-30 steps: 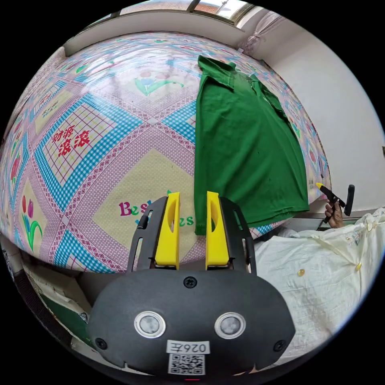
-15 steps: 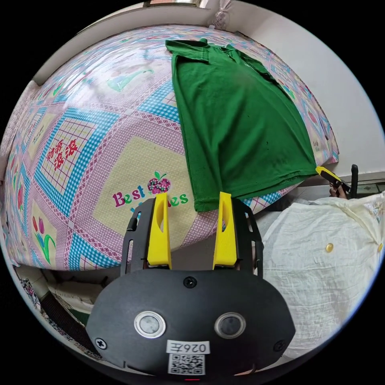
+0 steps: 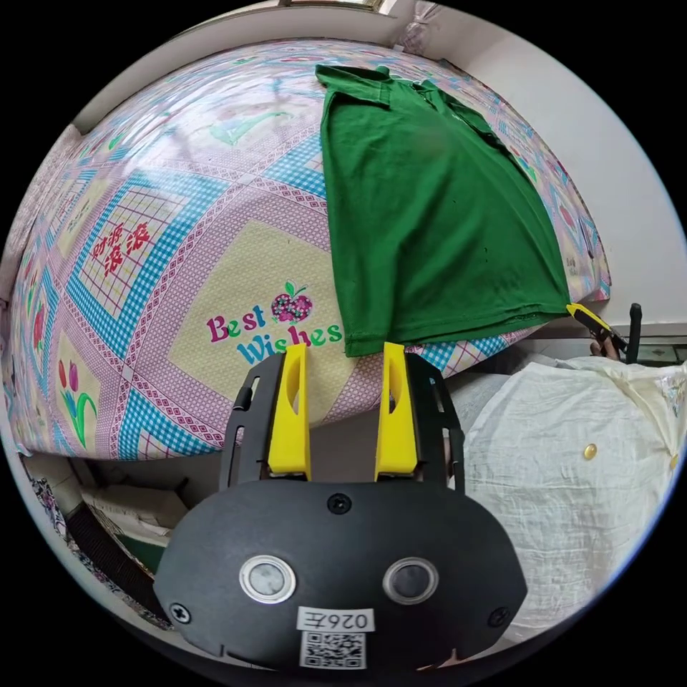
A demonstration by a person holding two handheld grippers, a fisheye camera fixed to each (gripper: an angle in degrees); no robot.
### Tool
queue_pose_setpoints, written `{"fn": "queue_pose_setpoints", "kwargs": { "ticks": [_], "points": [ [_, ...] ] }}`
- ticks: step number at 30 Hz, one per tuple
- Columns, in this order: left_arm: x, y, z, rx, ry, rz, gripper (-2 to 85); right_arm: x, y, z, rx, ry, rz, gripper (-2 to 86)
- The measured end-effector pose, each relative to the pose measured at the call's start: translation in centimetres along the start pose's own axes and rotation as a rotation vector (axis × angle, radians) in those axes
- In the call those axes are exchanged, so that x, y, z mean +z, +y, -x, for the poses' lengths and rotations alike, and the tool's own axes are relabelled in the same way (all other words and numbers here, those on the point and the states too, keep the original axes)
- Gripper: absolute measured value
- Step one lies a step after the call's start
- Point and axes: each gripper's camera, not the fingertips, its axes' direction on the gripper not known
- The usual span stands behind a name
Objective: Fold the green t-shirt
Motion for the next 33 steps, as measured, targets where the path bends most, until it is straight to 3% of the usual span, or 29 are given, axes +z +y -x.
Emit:
{"fn": "queue_pose_setpoints", "kwargs": {
  "ticks": [5,9,14,19,22,26,33],
  "points": [
    [0.7,-1.3,-0.8,0.074,-0.014,0.066,3.8,-0.3,0.2,0.3,-0.013,0.058,-0.014,6.7],
    [0.7,-1.9,-0.3,0.122,-0.045,0.092,0.5,-0.7,0.0,-0.2,-0.040,0.018,-0.012,0.4],
    [0.3,-1.8,4.1,0.030,0.193,0.079,-0.2,-1.5,-0.6,-1.8,-0.029,-0.010,0.021,-1.2],
    [-1.1,0.0,11.1,-0.138,0.673,-0.153,-0.5,-4.7,-0.8,-8.0,0.139,-0.316,-0.040,-1.3],
    [-2.3,0.0,13.8,-0.184,0.841,-0.314,-0.8,-6.8,-1.2,-11.4,0.231,-0.485,-0.133,-1.3],
    [-4.3,-2.0,16.0,-0.183,0.932,-0.458,-0.9,-9.3,-3.5,-14.0,0.275,-0.589,-0.250,-1.4],
    [-9.0,-12.1,19.2,-0.068,0.979,-0.612,-0.9,-13.0,-15.4,-16.1,0.145,-0.617,-0.407,-1.4]
  ]
}}
